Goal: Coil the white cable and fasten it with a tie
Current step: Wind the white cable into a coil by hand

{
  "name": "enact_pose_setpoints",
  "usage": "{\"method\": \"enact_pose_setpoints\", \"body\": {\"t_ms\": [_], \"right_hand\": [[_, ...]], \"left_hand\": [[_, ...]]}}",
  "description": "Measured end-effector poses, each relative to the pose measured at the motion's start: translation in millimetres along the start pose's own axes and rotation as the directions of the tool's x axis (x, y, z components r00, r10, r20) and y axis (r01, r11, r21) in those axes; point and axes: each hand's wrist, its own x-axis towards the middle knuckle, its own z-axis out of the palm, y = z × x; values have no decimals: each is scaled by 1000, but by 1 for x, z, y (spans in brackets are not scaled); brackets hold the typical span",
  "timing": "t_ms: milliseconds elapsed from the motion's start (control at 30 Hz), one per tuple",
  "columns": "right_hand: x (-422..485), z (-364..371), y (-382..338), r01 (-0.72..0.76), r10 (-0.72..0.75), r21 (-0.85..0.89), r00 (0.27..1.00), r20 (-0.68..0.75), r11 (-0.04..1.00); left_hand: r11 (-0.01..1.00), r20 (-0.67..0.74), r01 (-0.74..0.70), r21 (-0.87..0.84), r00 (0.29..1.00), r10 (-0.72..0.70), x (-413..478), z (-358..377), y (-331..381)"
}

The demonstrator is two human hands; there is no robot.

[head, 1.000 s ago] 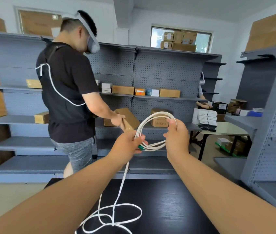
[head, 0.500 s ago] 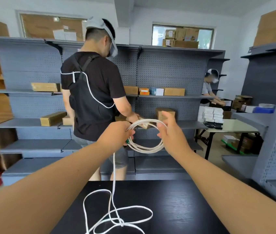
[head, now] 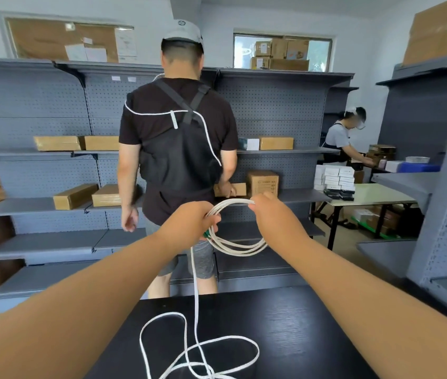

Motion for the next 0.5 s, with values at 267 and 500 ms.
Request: {"method": "enact_pose_setpoints", "body": {"t_ms": [267, 500], "right_hand": [[4, -1, 3, -135, 137, 65, 990, -23, 989], [-2, -5, 19, -212, 228, 151, 969, -98, 966]], "left_hand": [[859, -22, 93, -503, 992, -120, -3, 26, -6], [753, -3, 127, -645, 986, -168, -12, 51, 4]]}}
